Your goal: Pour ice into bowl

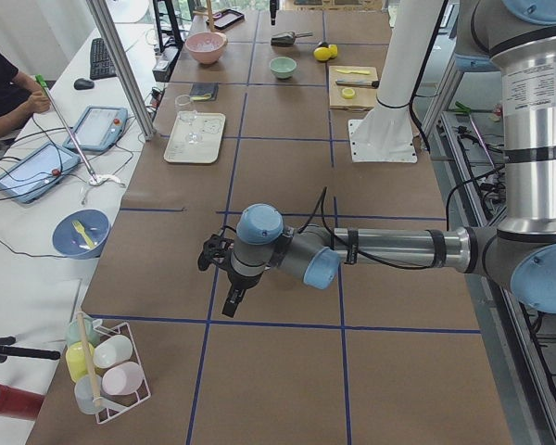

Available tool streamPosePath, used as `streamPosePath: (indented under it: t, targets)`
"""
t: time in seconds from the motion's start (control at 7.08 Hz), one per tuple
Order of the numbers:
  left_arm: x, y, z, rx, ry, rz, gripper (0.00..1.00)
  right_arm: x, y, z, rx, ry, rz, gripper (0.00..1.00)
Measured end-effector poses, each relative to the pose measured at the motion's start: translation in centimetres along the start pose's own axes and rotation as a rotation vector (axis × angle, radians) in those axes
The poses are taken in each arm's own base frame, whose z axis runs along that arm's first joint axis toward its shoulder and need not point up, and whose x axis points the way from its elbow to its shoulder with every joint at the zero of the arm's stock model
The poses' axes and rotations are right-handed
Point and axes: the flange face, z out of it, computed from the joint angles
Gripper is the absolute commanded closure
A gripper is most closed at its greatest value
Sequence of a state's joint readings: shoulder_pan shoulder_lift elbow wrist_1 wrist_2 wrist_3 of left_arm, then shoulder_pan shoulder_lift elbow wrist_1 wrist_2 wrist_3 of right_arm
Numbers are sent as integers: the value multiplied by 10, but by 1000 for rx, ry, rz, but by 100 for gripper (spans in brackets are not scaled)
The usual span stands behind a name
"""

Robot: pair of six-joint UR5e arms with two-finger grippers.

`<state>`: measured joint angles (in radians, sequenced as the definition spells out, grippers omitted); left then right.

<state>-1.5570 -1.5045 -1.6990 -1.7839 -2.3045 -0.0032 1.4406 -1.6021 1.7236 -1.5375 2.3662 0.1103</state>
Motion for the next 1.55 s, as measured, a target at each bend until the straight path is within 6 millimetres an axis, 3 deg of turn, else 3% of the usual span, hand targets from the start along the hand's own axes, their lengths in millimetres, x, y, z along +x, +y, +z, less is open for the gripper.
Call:
streamPosePath:
  t: [0.14, 0.28, 0.57, 0.71, 1.13, 1.55]
  targets:
    - [-10, -15, -23, -40, 24, -81, 0, 11, -1, -9, -10, 5, -26, 0]
    - [-16, -15, -32, -78, 44, -137, 0, 15, -2, -13, -14, 4, -39, 0]
    - [-16, 9, -11, -148, 72, -164, 0, 14, -6, -15, -13, -4, -48, 0]
    - [-13, 12, -7, -140, 79, -141, 0, 16, -4, -12, -20, -8, -41, 0]
    - [-19, 47, 6, -131, 89, -120, 0, 22, -7, 8, -55, -16, -26, 0]
    - [-21, 38, -3, -120, -17, -92, 0, 14, -16, 9, -52, -1, -44, 0]
